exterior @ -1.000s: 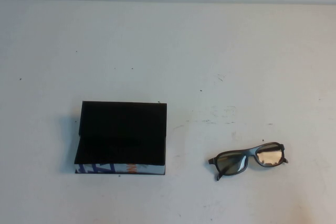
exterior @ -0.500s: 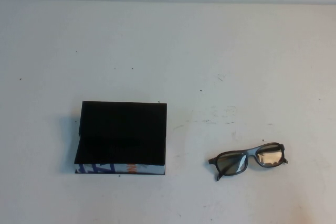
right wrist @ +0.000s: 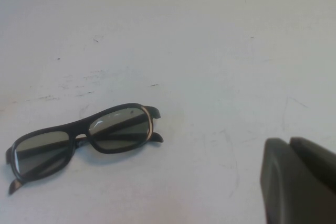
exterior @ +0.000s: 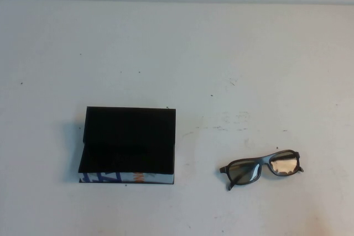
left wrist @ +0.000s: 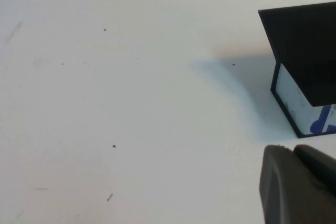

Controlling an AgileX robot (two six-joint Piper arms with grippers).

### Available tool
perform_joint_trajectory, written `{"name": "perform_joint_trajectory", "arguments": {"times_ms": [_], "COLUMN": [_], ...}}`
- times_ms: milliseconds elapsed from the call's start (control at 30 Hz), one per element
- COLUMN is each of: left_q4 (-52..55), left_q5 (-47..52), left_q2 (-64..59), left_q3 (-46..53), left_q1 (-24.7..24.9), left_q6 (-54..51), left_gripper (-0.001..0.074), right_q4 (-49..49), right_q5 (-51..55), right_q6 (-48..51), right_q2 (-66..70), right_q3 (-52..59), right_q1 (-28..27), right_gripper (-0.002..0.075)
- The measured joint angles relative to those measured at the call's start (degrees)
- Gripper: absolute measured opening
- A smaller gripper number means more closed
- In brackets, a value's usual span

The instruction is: Return glasses to glasses case

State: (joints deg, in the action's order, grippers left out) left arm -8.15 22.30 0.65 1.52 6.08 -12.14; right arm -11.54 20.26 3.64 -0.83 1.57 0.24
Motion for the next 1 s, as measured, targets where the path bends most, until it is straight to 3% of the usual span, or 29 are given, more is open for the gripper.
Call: {"name": "perform_joint_trajectory", "arguments": {"times_ms": [367,467,733,867,1000], "left_q4": [0.00,0.00,0.00,0.00,0.00], "left_q5": [0.00,0.00,0.00,0.00,0.00], "left_q2": [0.00,0.00,0.00,0.00,0.00], "left_q3": [0.00,0.00,0.00,0.00,0.00], "left_q1": [0.00,0.00,0.00,0.00,0.00], "left_q6": [0.00,0.00,0.00,0.00,0.00], "left_gripper": [-0.0004,-0.0004,-0.0004,-0.0004,-0.0004], "right_q4": [-1.71,-7.85,-36.82,-41.00,-40.49], "right_q5": [-1.55,-3.42,-15.02,-14.76,-6.01], "right_q6": [0.00,0.00,0.00,0.00,0.00], "right_q2": [0.00,0.00,0.00,0.00,1.29], "right_q3": [0.00,0.00,0.00,0.00,-2.71], "right_q1": [0.00,0.00,0.00,0.00,0.00], "right_gripper": [-0.0011,-0.0011,-0.0011,-0.0011,-0.0011]}}
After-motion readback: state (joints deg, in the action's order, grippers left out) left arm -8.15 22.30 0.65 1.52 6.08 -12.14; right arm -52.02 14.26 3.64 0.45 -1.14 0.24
